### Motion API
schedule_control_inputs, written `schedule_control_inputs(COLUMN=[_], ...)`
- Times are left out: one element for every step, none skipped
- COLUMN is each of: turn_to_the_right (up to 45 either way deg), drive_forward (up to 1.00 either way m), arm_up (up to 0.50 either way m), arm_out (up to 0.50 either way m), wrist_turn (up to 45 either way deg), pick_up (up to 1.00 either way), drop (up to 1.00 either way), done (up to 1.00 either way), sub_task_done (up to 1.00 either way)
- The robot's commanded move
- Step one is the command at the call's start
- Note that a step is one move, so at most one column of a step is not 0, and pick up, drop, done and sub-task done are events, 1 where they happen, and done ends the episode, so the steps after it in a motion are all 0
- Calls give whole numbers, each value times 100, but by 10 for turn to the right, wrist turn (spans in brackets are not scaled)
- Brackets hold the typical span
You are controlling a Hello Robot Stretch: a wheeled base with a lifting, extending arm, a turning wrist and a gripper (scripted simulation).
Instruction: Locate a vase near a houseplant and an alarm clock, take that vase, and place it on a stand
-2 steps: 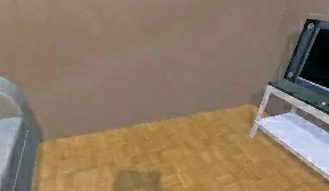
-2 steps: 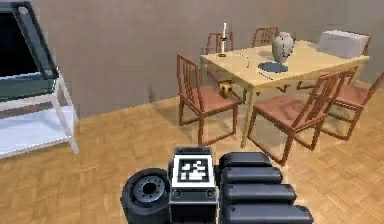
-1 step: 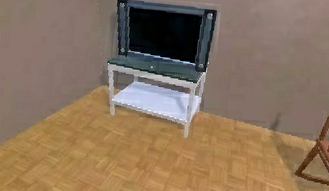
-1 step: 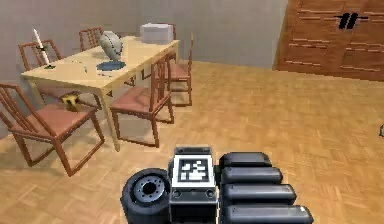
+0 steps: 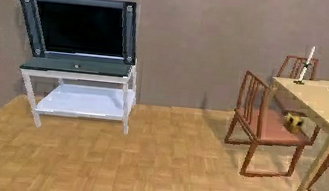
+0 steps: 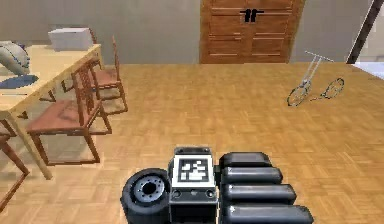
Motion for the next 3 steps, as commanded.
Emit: schedule_control_inputs(turn_to_the_right=[0,-360,0], drive_forward=[15,0,100], arm_up=[0,0,0], arm_out=[0,0,0], wrist_turn=[0,0,0], pick_up=[0,0,0], drop=[0,0,0], done=[0,0,0], sub_task_done=[0,0,0])
